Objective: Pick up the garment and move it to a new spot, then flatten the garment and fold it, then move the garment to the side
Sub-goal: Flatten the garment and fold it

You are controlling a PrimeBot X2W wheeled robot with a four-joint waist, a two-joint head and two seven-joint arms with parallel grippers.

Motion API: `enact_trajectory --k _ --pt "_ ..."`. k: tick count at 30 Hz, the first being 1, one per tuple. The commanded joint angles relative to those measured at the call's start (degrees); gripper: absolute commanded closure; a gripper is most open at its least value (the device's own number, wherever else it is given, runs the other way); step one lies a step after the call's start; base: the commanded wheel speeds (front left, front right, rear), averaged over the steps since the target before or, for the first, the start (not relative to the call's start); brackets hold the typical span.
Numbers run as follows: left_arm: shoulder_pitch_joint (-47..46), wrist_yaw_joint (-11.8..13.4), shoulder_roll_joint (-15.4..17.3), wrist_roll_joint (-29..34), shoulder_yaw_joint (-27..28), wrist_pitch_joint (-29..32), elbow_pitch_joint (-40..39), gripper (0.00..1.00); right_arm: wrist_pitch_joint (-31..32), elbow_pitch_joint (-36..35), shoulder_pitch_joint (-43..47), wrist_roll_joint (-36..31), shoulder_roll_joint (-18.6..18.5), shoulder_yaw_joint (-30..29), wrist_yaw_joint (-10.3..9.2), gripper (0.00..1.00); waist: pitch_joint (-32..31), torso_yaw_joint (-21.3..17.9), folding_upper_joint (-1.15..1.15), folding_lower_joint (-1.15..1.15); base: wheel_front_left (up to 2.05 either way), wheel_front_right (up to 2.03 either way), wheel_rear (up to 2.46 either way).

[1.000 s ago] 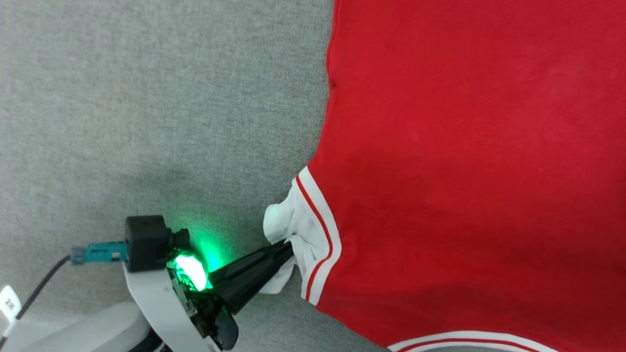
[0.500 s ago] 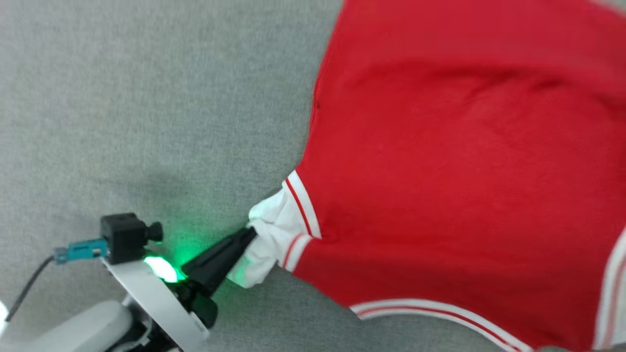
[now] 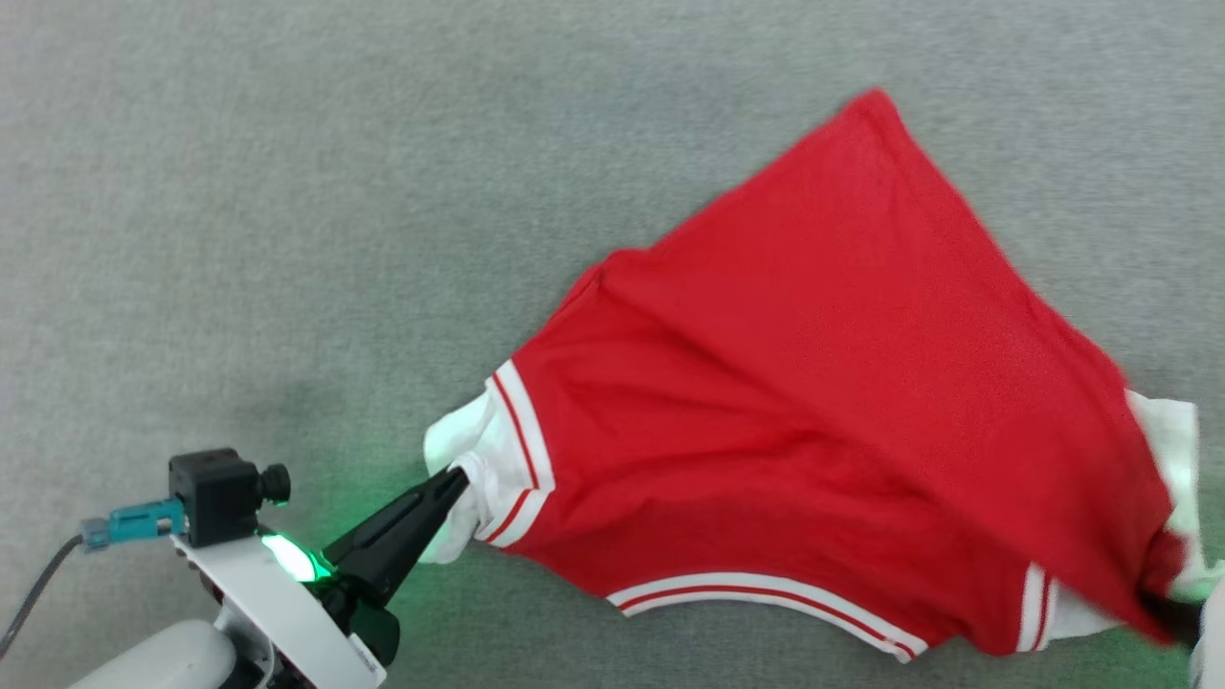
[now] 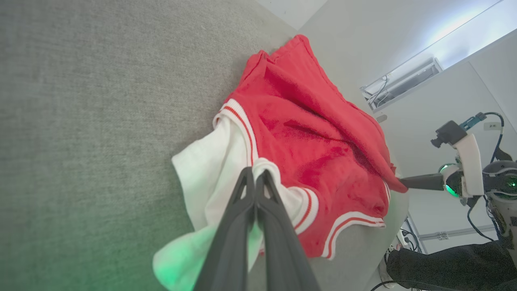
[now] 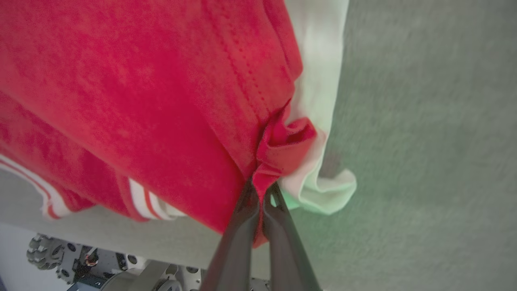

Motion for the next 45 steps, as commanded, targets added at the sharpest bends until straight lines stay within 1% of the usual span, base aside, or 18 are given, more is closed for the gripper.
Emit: enact_trajectory --k 1,3,7,10,13,14,15,16,20,23,27,30,33,39,42,45 --pt "0.72 0.15 0.24 0.52 0.15 0.08 -0.09 1.00 -0.25 -0.83 2.23 0.40 1.08 0.52 -0.06 1.00 -1.76 -2.14 0.00 0.00 0.00 0.00 0.00" --pt "1.12 0.14 0.42 0.73 0.42 0.08 -0.14 1.00 0.00 -2.35 5.85 0.59 2.48 1.73 -0.05 1.00 -2.03 -2.63 0.00 0.00 0.00 0.00 0.00" --pt "1.44 0.14 0.63 0.89 0.61 0.08 -0.44 1.00 -0.52 -3.68 10.00 0.42 4.47 3.67 -0.06 1.00 -2.25 -3.23 0.00 0.00 0.00 0.00 0.00" --pt "1.36 0.14 0.50 1.24 0.35 0.08 -0.46 1.00 -1.59 -3.12 11.48 0.27 5.34 5.39 -0.05 1.00 -2.38 -3.35 0.00 0.00 0.00 0.00 0.00" --pt "1.29 0.14 0.24 1.22 0.18 0.08 -0.39 1.00 -3.99 -2.36 11.39 -0.29 5.72 6.53 -0.05 1.00 -2.46 -3.32 0.00 0.00 0.00 0.00 0.00" --pt "1.27 0.15 0.16 1.34 0.12 0.08 -0.36 1.00 -4.97 -2.22 11.23 -0.39 5.73 6.85 -0.05 0.81 -2.50 -3.27 0.00 0.00 0.00 0.00 0.00" --pt "1.28 0.15 0.14 1.43 0.12 0.08 -0.33 1.00 -5.98 -2.36 10.93 -0.20 5.52 7.17 -0.05 0.49 -2.53 -3.21 0.00 0.00 0.00 0.00 0.00" --pt "1.35 0.14 0.10 1.42 0.20 0.08 -0.30 1.00 -6.78 -2.55 10.78 0.27 5.33 7.27 -0.05 0.00 -2.56 -3.16 0.00 0.00 0.00 0.00 0.00" --pt "1.72 0.14 -0.29 1.52 0.53 0.08 -0.16 1.00 -8.77 -5.08 9.91 1.67 4.93 5.04 -0.05 0.00 -2.71 -2.69 0.00 0.00 0.00 0.00 0.00" --pt "1.68 0.15 -0.78 1.58 0.40 0.08 -0.08 1.00 -9.12 -8.43 8.58 3.43 4.65 2.24 -0.05 0.00 -2.90 -2.19 0.00 0.00 0.00 0.00 0.00" --pt "1.45 0.14 -1.68 1.88 -0.11 0.08 0.07 1.00 -8.12 -11.88 3.49 5.22 3.72 -1.99 -0.05 0.00 -2.98 -1.33 0.00 0.00 0.00 0.00 0.00" --pt "0.65 0.14 -2.38 2.10 -0.54 0.08 0.15 1.00 -8.61 -11.99 -3.02 4.69 1.90 -3.97 -0.05 0.00 -2.74 -0.41 0.00 0.00 0.00 0.00 0.00" --pt "-0.08 0.14 -3.23 2.18 -0.97 0.08 0.26 1.00 -9.57 -8.61 -9.98 3.01 -0.73 -2.37 -0.05 0.00 -2.10 0.54 0.00 0.00 0.00 0.00 0.00" --pt "-2.18 0.14 -4.70 2.22 -1.99 0.08 0.59 1.00 -11.95 2.81 -23.69 -0.66 -2.50 6.26 -0.05 0.00 -0.25 2.80 0.00 0.00 0.00 0.00 0.00" --pt "-3.13 0.14 -5.21 2.24 -2.41 0.08 0.61 1.00 -12.95 9.09 -29.22 -2.64 -1.41 9.70 -0.05 0.00 0.78 4.03 0.00 0.00 0.00 0.00 0.00" --pt "-4.36 0.14 -5.74 2.40 -2.75 0.08 0.59 1.00 -13.43 14.98 -33.67 -4.26 -1.26 12.53 -0.05 0.00 1.95 5.18 0.00 0.00 0.00 0.00 0.00"
